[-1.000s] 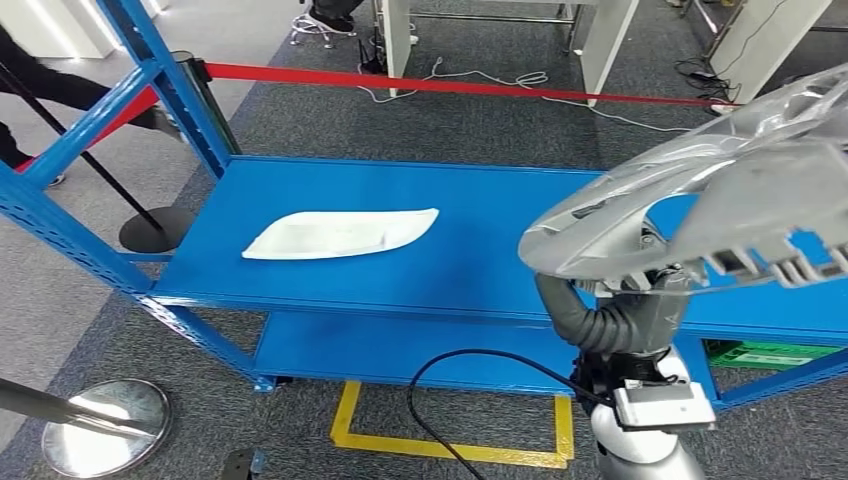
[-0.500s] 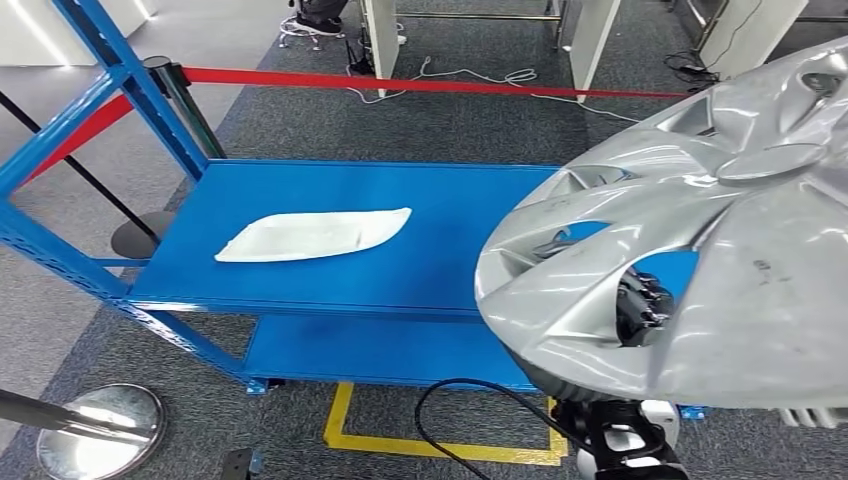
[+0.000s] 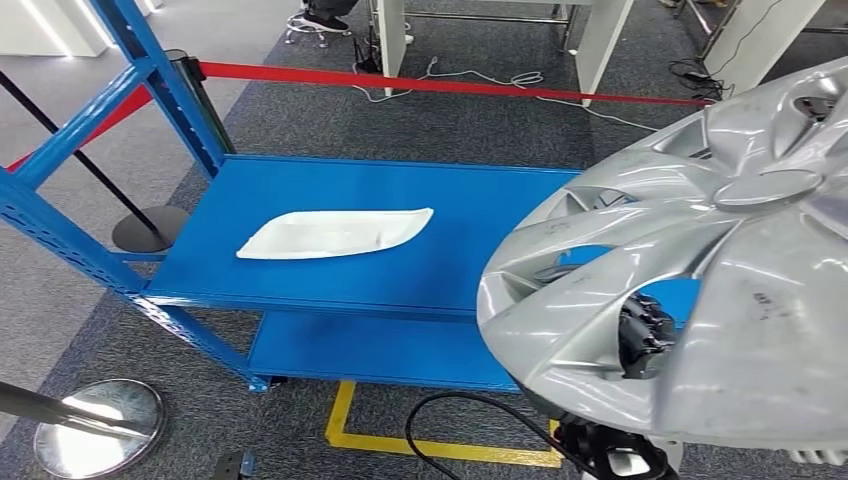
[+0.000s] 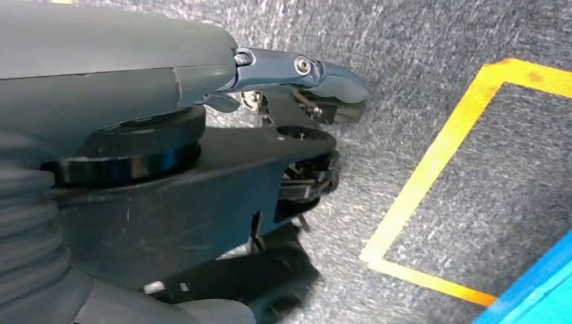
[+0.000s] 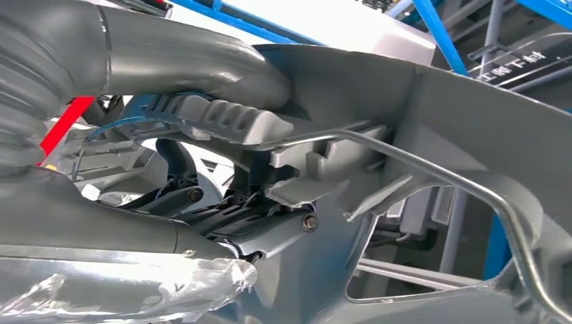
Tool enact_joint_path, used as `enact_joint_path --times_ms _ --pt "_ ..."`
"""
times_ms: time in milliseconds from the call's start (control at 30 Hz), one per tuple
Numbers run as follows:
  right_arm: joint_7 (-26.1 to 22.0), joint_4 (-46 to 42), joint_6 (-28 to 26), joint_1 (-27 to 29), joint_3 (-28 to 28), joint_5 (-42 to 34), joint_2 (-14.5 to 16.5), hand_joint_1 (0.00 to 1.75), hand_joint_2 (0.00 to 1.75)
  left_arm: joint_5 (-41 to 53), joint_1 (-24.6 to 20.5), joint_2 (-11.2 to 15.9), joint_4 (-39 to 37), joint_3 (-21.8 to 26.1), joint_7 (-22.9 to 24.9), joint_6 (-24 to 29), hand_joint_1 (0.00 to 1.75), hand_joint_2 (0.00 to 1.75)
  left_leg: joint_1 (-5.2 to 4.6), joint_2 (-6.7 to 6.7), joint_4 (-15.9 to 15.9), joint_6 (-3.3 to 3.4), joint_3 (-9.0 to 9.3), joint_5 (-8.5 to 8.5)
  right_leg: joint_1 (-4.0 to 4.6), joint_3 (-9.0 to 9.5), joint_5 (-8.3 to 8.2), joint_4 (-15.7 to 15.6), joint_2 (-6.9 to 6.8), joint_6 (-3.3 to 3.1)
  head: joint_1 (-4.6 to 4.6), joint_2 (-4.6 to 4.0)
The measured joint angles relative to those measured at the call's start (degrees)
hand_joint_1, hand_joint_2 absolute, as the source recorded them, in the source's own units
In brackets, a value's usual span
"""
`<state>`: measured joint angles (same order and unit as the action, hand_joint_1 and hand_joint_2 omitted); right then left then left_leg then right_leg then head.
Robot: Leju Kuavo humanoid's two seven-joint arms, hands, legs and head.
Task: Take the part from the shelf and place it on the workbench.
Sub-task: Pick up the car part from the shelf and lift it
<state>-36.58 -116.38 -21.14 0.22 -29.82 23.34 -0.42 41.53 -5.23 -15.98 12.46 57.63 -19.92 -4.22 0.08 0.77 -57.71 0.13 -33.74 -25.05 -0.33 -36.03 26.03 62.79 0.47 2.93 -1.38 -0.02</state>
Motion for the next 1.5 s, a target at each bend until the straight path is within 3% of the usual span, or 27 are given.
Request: enact_joint_path --times_ms 67,133,200,300,333,367,400,433,500,567,633,700,733,800,833,867,900,967,1033,1167,1233,1333,1367,1400,1433,1500 --pt "0.6 0.0 0.0 0.5 0.0 -0.5 -0.1 1.75 1.75 -0.5 0.0 0.0 0.0 0.4 0.0 -0.3 0.0 1.75 -0.19 0.03 0.0 -0.57 -0.01 0.01 0.11 1.46 -0.4 -2.8 0.17 -0.62 0.07 0.0" --pt "1.5 0.1 -0.1 1.5 0.0 -2.0 -0.1 1.75 1.75 -0.7 0.0 0.1 0.0 0.7 0.0 -0.3 0.0 1.75 -0.12 0.02 0.1 -1.12 -0.02 0.06 0.16 1.45 -0.6 -3.0 0.27 -1.47 0.09 0.0" --pt "2.2 0.1 -0.5 2.3 0.0 -3.8 -0.1 1.75 1.75 -0.8 0.0 0.0 0.0 1.2 0.0 -0.1 0.0 1.75 -0.07 -0.05 -1.5 -1.71 -0.76 -1.28 -0.01 1.47 -0.75 -3.2 0.22 -2.17 0.26 0.0" --pt "2.7 0.3 -2.5 3.3 0.3 -5.4 0.4 1.75 1.75 -1.0 0.0 0.1 0.0 1.6 0.1 0.2 0.0 1.75 -0.05 -0.12 -11.4 -2.29 -5.54 -6.36 -0.14 1.37 -0.8 -3.2 0.08 -2.68 0.6 0.0" --pt "2.7 0.5 -3.7 3.7 0.5 -5.3 0.7 1.75 1.75 -1.3 0.0 0.1 0.0 1.7 0.2 0.3 0.0 1.75 -0.05 -0.12 -14.5 -2.31 -7.05 -7.31 -0.12 1.34 -0.8 -3.2 0.06 -2.7 0.6 0.0" --pt "2.7 0.6 -4.8 4.1 0.7 -4.9 1.1 1.75 1.75 -1.6 0.1 0.1 0.0 1.9 0.3 0.3 0.0 1.75 -0.07 -0.12 -15.7 -2.23 -7.73 -7.18 -0.09 1.34 -0.8 -3.2 0.06 -2.7 0.6 0.0" --pt "2.7 0.7 -5.8 4.3 0.9 -4.4 1.4 1.75 1.75 -1.8 0.1 0.1 0.0 2.1 0.3 0.3 0.0 1.75 -0.09 -0.12 -14.9 -2.07 -7.38 -6.02 -0.06 1.36 -0.8 -3.2 0.09 -2.7 0.6 0.0" --pt "2.7 0.8 -6.6 4.5 1.0 -3.9 1.7 1.75 1.75 -1.9 0.1 0.1 0.0 2.3 0.4 0.3 0.0 1.75 -0.11 -0.12 -12.1 -1.82 -6.01 -4.11 -0.04 1.42 -0.79 -3.2 0.15 -2.69 0.6 0.0" --pt "2.7 0.8 -7.2 4.7 1.1 -3.2 2.0 1.75 1.75 -1.9 0.0 0.1 0.0 2.7 0.4 0.1 0.0 1.75 -0.23 -0.12 -4.5 -1.16 -2.13 -0.77 0.11 1.44 -0.73 -3.1 0.31 -2.53 0.61 0.0" --pt "2.5 0.8 -7.9 4.9 1.1 -2.1 2.1 1.75 1.75 -1.3 -0.1 0.0 0.0 2.8 0.4 0.0 0.0 1.75 -0.39 -0.05 -0.2 -0.74 -0.11 0.1 0.21 1.27 -0.76 -3.1 0.4 -2.03 0.56 0.0" --pt "2.1 0.8 -8.7 5.1 1.1 -0.5 2.1 1.75 1.75 -0.6 0.0 -0.1 0.0 2.8 0.3 0.0 0.0 1.75 -0.43 0.01 0.4 -0.4 -0.03 0.07 0.16 1.19 -0.89 -3.3 0.4 -1.31 0.55 0.0" --pt "1.7 0.8 -9.1 5.0 1.1 0.5 2.1 1.75 1.75 -0.2 0.1 -0.2 0.0 2.8 0.3 0.0 0.0 1.75 -0.23 -0.01 0.8 0.15 0.15 0.36 0.12 0.63 0.08 -2.1 0.25 -0.66 0.39 0.0" --pt "1.6 0.8 -9.0 4.8 1.0 0.7 2.1 1.75 1.75 -0.1 0.1 -0.2 0.0 2.8 0.3 0.0 0.0 1.75 -0.09 -0.04 1.0 0.38 0.27 0.49 0.11 -0.32 1.41 0.0 0.16 -0.38 0.27 0.0" --pt "2.2 0.9 -8.7 4.7 1.0 1.1 2.1 1.75 1.75 -0.4 0.0 -0.2 0.0 2.8 0.6 0.0 0.0 1.75 -0.05 -0.08 1.0 0.58 0.33 0.5 0.04 -3.54 5.0 7.2 0.03 0.06 0.09 0.0" --pt "2.8 1.0 -8.4 4.6 1.0 1.3 2.0 1.75 1.75 -0.6 0.1 -0.2 0.0 2.8 0.9 0.0 0.0 1.75 -0.05 -0.09 1.0 0.6 0.35 0.5 0.0 -5.09 6.18 10.5 0.02 0.22 0.11 0.0" --pt "3.4 1.2 -8.2 4.6 0.9 1.5 2.0 1.75 1.75 -0.9 0.1 -0.2 0.0 2.9 1.2 0.0 0.0 1.75 -0.05 -0.1 1.0 0.6 0.38 0.49 -0.05 -5.9 6.36 12.2 0.01 0.35 0.1 0.0" --pt "3.9 1.3 -8.1 4.7 0.9 1.7 2.0 1.75 1.75 -1.1 0.1 -0.2 0.0 2.9 1.5 0.0 0.0 1.75 -0.03 -0.08 1.0 0.58 0.42 0.49 -0.13 -5.64 5.46 11.7 -0.02 0.45 0.09 0.0" --pt "4.4 1.7 -7.9 4.6 0.8 1.7 2.0 1.75 1.75 -1.3 0.1 -0.2 0.0 3.0 2.1 0.0 0.0 1.75 0.04 0.03 0.8 0.39 0.53 0.45 -0.39 -2.18 1.73 4.8 -0.1 0.65 0.09 0.0" --pt "4.7 1.9 -7.8 4.4 0.7 1.5 2.0 1.75 1.75 -1.3 0.1 -0.2 0.0 3.0 2.6 0.1 0.0 1.75 -0.12 0.18 0.4 -0.15 0.4 0.42 -0.46 1.15 -0.52 -1.7 0.08 0.4 0.09 0.0" --pt "5.2 2.5 -7.2 4.3 0.6 1.1 2.0 1.75 1.75 -0.7 0.1 -0.1 0.0 3.1 3.2 0.2 0.0 1.75 -0.15 0.23 0.3 -1.35 -0.05 0.6 -0.31 1.33 -1.17 -3.0 0.41 -1.26 0.18 0.0" --pt "5.2 2.6 -7.1 4.3 0.6 1.0 2.0 1.75 1.75 -0.5 0.0 -0.1 0.0 3.1 3.3 0.3 0.0 1.75 -0.09 0.09 -2.3 -1.88 -1.16 -1.85 -0.44 0.99 -1.61 -3.2 0.24 -2.04 0.36 0.0" --pt "5.2 2.7 -7.0 4.3 0.5 1.0 2.0 1.75 1.75 -0.3 -0.1 0.0 0.0 3.1 3.4 0.3 0.0 1.75 -0.09 -0.02 -12.9 -2.34 -5.23 -8.26 -0.35 -0.09 -2.4 -3.2 -0.03 -2.63 0.59 0.0" --pt "5.2 2.7 -7.0 4.3 0.5 1.0 2.0 1.75 1.75 -0.2 -0.1 0.0 0.0 3.1 3.4 0.4 0.0 1.75 -0.1 -0.02 -15.2 -2.32 -5.86 -9.16 -0.28 -0.52 -2.74 -3.2 -0.06 -2.68 0.6 0.0" --pt "5.2 2.8 -7.0 4.3 0.5 1.0 2.0 1.75 1.75 -0.2 -0.1 0.1 0.0 3.1 3.4 0.4 0.0 1.75 -0.1 -0.01 -15.4 -2.22 -5.45 -9.01 -0.22 -0.96 -3.12 -3.2 -0.07 -2.68 0.59 0.0" --pt "5.2 2.9 -7.0 4.3 0.5 1.0 2.0 1.75 1.75 -0.2 -0.1 0.1 0.0 3.1 3.4 0.4 0.0 1.75 -0.11 -0.01 -13.4 -2.03 -3.83 -7.92 -0.18 -1.4 -3.53 -3.2 -0.04 -2.62 0.6 0.0" --pt "5.2 2.9 -7.0 4.3 0.5 0.9 2.0 1.75 1.75 -0.2 -0.2 0.1 0.0 3.1 3.5 0.3 0.0 1.75 -0.15 -0.02 -5.5 -1.54 1.35 -5.32 -0.08 -2.16 -4.33 -3.1 0.05 -2.29 0.61 0.0"
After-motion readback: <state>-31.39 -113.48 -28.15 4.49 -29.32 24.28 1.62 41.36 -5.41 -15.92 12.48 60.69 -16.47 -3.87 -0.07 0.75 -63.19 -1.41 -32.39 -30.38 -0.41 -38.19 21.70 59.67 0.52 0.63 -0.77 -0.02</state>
